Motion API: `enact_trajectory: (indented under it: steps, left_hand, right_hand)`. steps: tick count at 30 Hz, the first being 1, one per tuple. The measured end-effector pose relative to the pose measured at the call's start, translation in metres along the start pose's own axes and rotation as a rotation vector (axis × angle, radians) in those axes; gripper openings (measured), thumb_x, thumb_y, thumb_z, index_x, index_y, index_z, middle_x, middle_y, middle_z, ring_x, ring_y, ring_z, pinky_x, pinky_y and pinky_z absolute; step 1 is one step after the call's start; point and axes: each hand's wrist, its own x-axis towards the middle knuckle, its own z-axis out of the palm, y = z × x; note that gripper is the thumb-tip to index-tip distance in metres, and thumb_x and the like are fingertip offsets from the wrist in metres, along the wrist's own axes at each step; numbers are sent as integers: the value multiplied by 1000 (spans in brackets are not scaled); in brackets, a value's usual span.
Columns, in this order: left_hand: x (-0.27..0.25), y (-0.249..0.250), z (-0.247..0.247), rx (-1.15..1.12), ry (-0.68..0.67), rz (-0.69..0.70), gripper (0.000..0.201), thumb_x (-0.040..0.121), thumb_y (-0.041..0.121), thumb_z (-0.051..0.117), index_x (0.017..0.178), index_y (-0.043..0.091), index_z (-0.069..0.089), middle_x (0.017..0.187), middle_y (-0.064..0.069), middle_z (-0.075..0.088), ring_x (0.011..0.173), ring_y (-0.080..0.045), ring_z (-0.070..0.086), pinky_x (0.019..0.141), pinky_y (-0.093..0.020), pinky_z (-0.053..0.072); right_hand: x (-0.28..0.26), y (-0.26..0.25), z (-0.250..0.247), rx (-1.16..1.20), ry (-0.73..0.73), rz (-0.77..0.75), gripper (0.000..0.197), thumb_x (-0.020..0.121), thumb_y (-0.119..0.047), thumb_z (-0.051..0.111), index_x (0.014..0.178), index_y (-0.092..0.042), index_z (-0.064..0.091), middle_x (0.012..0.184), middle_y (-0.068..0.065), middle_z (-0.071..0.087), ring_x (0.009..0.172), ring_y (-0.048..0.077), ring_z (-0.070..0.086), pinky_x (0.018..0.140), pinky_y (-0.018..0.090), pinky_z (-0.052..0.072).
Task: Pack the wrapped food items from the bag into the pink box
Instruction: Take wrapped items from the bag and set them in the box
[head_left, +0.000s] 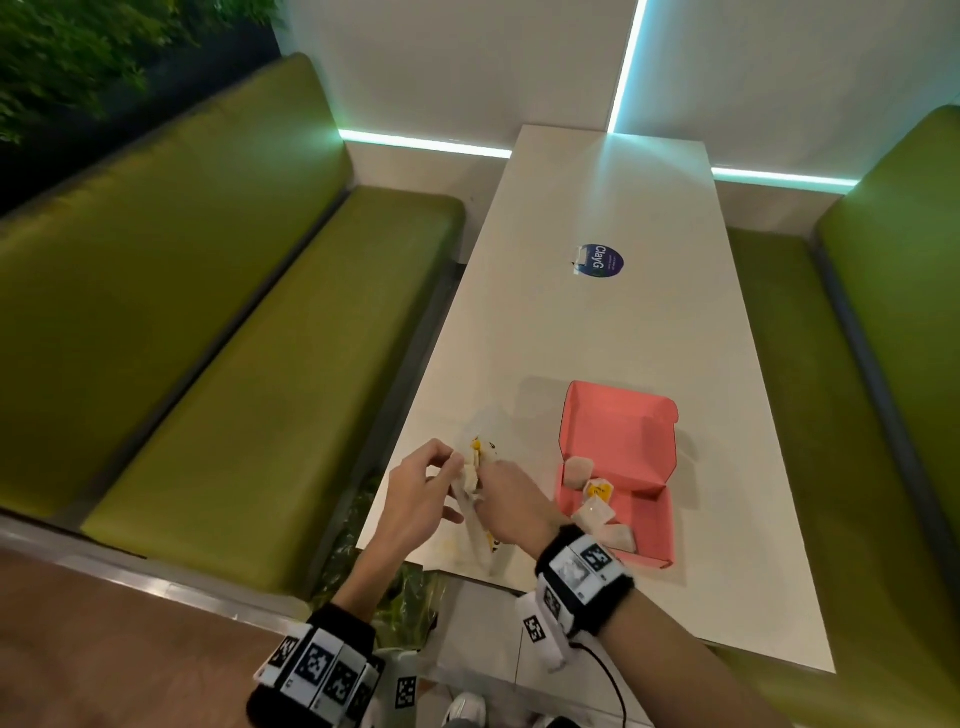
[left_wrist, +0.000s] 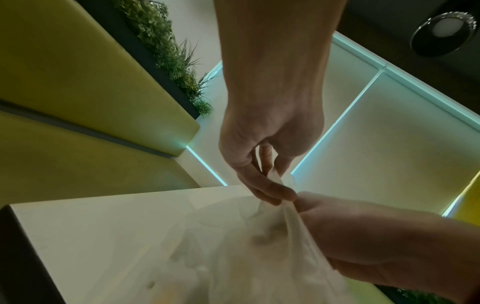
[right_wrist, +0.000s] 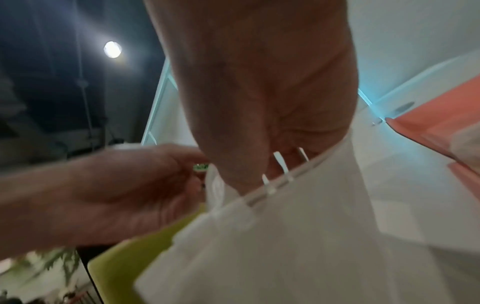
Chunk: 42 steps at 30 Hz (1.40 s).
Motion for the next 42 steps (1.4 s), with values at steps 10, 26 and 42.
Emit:
enact_trajectory:
  steps: [10, 26, 42]
  left_hand:
    - [-9, 2, 8, -41, 12, -12, 19, 100, 17, 57, 83, 9, 58, 81, -2, 58, 61, -13, 62, 53, -38, 59]
    - [-7, -1, 8, -40, 23, 13, 17, 99, 17, 59, 84, 9, 58, 84, -3, 61, 64, -20, 67, 51, -40, 59]
    - [-7, -7, 13, 15, 20, 52, 15, 99, 22, 59, 89, 10, 59, 91, -5, 62, 64, -19, 63, 51, -37, 60]
  right_hand:
    - [13, 2, 17, -285, -116, 97, 43, 96, -10, 48, 137, -10, 38, 134, 16, 51, 118, 34, 51, 93, 41, 46]
    - [15, 10, 4, 313, -45, 130, 14, 98, -14, 51, 112, -12, 55, 101, 9, 62, 80, 23, 62, 66, 28, 49]
    - [13, 7, 7, 259, -52, 166, 22, 93, -4, 53, 114, -10, 57, 118, 12, 61, 100, 25, 59, 71, 27, 50]
